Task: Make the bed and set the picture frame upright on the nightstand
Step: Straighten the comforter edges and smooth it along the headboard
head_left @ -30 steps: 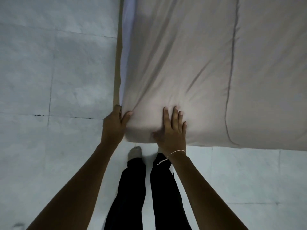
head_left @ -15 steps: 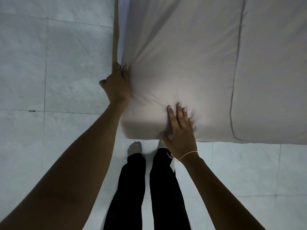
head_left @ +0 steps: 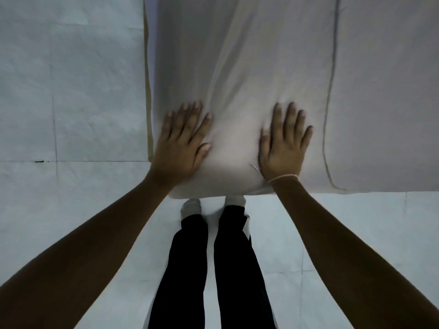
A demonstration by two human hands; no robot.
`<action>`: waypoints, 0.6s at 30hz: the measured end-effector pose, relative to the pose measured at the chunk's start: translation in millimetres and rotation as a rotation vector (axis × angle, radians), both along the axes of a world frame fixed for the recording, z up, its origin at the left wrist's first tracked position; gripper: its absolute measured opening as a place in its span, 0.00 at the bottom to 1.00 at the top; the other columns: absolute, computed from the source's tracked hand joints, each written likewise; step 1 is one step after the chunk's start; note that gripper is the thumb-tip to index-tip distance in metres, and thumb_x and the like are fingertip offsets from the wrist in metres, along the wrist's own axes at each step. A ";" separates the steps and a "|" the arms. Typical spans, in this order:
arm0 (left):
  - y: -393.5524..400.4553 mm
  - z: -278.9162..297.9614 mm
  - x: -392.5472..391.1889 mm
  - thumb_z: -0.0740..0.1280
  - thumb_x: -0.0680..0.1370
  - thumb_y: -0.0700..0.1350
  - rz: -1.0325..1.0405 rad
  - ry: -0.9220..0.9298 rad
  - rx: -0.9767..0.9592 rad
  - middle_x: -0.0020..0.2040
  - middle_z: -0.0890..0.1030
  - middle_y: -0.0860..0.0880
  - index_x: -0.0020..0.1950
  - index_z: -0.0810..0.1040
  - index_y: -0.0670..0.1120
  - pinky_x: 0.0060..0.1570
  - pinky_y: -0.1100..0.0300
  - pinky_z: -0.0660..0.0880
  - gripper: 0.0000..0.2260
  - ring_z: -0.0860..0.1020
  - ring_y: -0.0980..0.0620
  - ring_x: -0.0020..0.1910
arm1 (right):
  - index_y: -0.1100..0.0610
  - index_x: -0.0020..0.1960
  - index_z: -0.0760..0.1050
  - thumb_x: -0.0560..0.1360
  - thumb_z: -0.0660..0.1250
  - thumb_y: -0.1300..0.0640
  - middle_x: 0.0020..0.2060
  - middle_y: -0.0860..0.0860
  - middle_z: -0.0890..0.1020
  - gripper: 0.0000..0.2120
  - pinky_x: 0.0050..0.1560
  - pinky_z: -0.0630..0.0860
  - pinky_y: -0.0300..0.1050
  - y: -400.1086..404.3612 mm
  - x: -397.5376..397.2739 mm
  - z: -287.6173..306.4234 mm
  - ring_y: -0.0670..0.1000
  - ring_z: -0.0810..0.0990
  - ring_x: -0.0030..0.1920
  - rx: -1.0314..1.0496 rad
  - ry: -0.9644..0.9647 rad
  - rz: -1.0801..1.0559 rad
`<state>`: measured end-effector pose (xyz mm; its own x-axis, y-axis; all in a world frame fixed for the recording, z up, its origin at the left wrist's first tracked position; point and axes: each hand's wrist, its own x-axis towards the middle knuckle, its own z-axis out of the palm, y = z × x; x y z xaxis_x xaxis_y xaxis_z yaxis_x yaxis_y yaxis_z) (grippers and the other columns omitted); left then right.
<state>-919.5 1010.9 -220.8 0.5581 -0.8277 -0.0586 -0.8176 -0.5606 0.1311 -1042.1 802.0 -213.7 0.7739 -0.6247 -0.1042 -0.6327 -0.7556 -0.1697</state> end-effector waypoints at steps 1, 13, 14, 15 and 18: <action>8.8 -1.6 -8.6 0.51 0.82 0.56 -0.022 -0.016 0.009 0.77 0.54 0.40 0.77 0.55 0.45 0.74 0.41 0.50 0.26 0.51 0.39 0.76 | 0.52 0.78 0.51 0.81 0.48 0.44 0.78 0.57 0.53 0.28 0.75 0.47 0.63 16.2 -13.2 -4.3 0.59 0.50 0.78 -0.017 0.028 0.126; -35.1 29.5 12.4 0.49 0.83 0.52 0.058 0.010 -0.130 0.75 0.59 0.36 0.76 0.55 0.41 0.72 0.38 0.55 0.24 0.56 0.36 0.75 | 0.53 0.77 0.54 0.82 0.48 0.47 0.75 0.60 0.60 0.25 0.73 0.55 0.64 -18.6 -25.4 26.7 0.60 0.58 0.76 -0.009 -0.246 0.341; -52.5 27.6 25.4 0.48 0.83 0.53 0.085 0.011 -0.110 0.76 0.58 0.37 0.76 0.55 0.42 0.72 0.38 0.54 0.25 0.56 0.37 0.75 | 0.53 0.78 0.53 0.82 0.48 0.46 0.76 0.59 0.58 0.26 0.74 0.51 0.63 -38.9 -11.0 25.8 0.60 0.55 0.76 -0.005 -0.240 0.229; -67.1 24.5 35.4 0.48 0.83 0.54 0.109 0.021 -0.095 0.76 0.58 0.38 0.77 0.55 0.43 0.72 0.39 0.53 0.25 0.56 0.37 0.75 | 0.54 0.78 0.52 0.82 0.49 0.44 0.77 0.59 0.56 0.27 0.75 0.48 0.63 -56.2 1.6 23.5 0.60 0.52 0.77 0.023 -0.215 0.116; -88.0 9.2 43.3 0.49 0.82 0.54 0.161 0.030 -0.056 0.76 0.58 0.40 0.77 0.56 0.45 0.73 0.42 0.51 0.25 0.57 0.39 0.75 | 0.53 0.78 0.51 0.82 0.48 0.43 0.78 0.57 0.52 0.28 0.75 0.47 0.64 -73.1 17.1 5.0 0.59 0.49 0.78 0.024 -0.074 -0.114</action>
